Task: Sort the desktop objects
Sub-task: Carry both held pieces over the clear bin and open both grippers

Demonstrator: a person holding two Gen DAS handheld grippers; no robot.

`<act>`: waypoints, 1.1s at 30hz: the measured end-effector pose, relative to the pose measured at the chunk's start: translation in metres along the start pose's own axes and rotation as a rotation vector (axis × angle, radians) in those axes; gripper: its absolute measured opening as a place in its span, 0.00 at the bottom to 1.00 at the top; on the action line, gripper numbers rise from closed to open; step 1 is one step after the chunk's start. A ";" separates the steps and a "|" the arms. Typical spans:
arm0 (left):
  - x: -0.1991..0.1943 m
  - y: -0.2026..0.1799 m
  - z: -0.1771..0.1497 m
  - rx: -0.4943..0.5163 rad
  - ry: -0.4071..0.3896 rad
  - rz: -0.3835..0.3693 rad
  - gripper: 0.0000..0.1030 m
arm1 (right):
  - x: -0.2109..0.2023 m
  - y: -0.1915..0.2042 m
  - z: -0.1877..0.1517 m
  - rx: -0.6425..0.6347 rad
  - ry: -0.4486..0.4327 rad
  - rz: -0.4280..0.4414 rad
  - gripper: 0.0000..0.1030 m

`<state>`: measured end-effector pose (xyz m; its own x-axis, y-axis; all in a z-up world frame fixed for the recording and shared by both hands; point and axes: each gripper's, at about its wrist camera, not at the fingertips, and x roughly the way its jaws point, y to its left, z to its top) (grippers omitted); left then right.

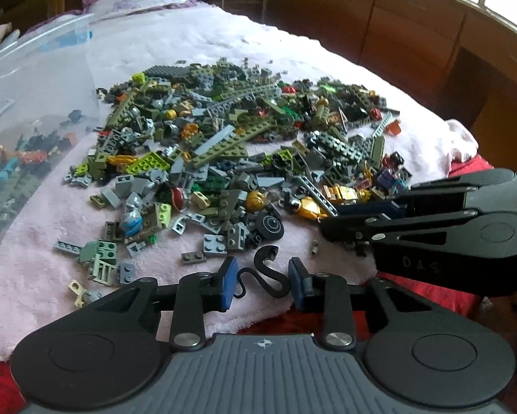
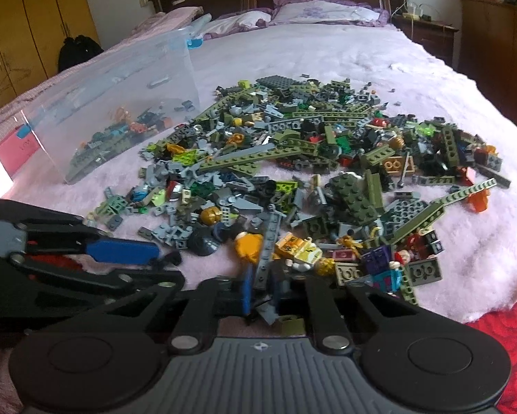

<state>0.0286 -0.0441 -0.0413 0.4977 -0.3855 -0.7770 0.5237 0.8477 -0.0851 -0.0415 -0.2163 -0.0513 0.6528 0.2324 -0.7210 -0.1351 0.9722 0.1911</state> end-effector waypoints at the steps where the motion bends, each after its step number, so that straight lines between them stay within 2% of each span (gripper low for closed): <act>1: -0.002 0.000 0.001 0.000 -0.006 0.005 0.32 | -0.001 -0.001 0.000 0.006 -0.001 0.002 0.08; 12: -0.023 0.011 0.015 -0.049 -0.051 0.050 0.32 | -0.013 0.002 0.011 0.017 -0.038 0.033 0.08; 19: -0.042 0.022 0.026 -0.063 -0.106 0.118 0.32 | -0.018 0.013 0.032 -0.017 -0.071 0.075 0.08; 27: -0.074 0.045 0.055 -0.087 -0.202 0.214 0.32 | -0.022 0.041 0.089 -0.068 -0.146 0.173 0.08; 33: -0.102 0.086 0.084 -0.132 -0.271 0.306 0.33 | -0.018 0.077 0.144 -0.140 -0.206 0.248 0.08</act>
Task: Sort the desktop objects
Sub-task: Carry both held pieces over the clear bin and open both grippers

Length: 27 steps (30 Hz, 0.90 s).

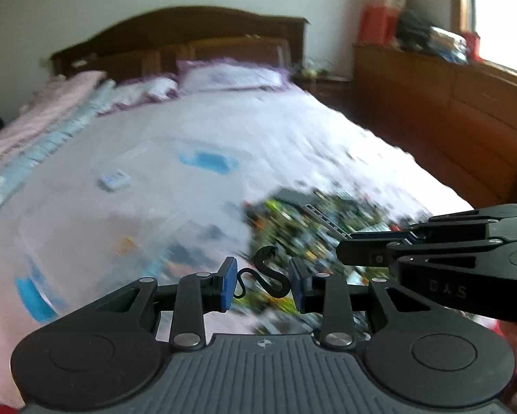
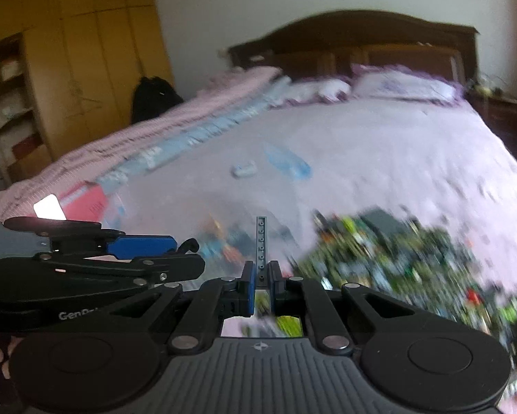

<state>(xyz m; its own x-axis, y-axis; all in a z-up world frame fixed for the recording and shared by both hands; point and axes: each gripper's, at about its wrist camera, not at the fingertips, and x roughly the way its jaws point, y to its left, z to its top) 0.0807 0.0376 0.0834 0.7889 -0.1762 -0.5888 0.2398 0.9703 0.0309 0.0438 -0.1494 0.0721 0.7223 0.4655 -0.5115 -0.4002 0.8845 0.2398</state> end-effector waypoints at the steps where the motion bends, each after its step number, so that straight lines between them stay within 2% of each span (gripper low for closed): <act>1: 0.000 0.008 0.006 -0.006 -0.007 0.019 0.33 | 0.006 0.005 0.009 -0.014 -0.005 0.011 0.08; 5: 0.005 0.041 0.027 -0.035 -0.029 0.085 0.33 | 0.034 0.023 0.046 -0.061 -0.015 0.052 0.08; 9: 0.025 0.074 0.040 -0.078 -0.012 0.130 0.33 | 0.070 0.043 0.078 -0.106 -0.005 0.087 0.08; 11: 0.033 0.086 0.042 -0.094 0.000 0.146 0.38 | 0.089 0.055 0.090 -0.128 0.009 0.096 0.08; 14: 0.041 0.101 0.040 -0.129 0.020 0.210 0.53 | 0.112 0.063 0.101 -0.126 0.038 0.083 0.10; 17: 0.037 0.114 0.033 -0.175 0.020 0.209 0.67 | 0.117 0.063 0.102 -0.110 0.041 0.080 0.16; 19: 0.033 0.116 0.029 -0.178 0.017 0.214 0.85 | 0.117 0.059 0.099 -0.098 0.036 0.073 0.33; 20: 0.032 0.117 0.027 -0.178 0.015 0.217 0.86 | 0.114 0.058 0.096 -0.097 0.034 0.070 0.36; 27: 0.024 0.093 0.021 -0.158 0.018 0.184 0.95 | 0.088 0.050 0.077 -0.085 0.019 0.062 0.39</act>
<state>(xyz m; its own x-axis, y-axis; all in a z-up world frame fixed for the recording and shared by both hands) 0.1341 0.1203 0.0891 0.8004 0.0080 -0.5994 0.0001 0.9999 0.0134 0.1308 -0.0623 0.1031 0.6842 0.5174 -0.5140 -0.4905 0.8480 0.2008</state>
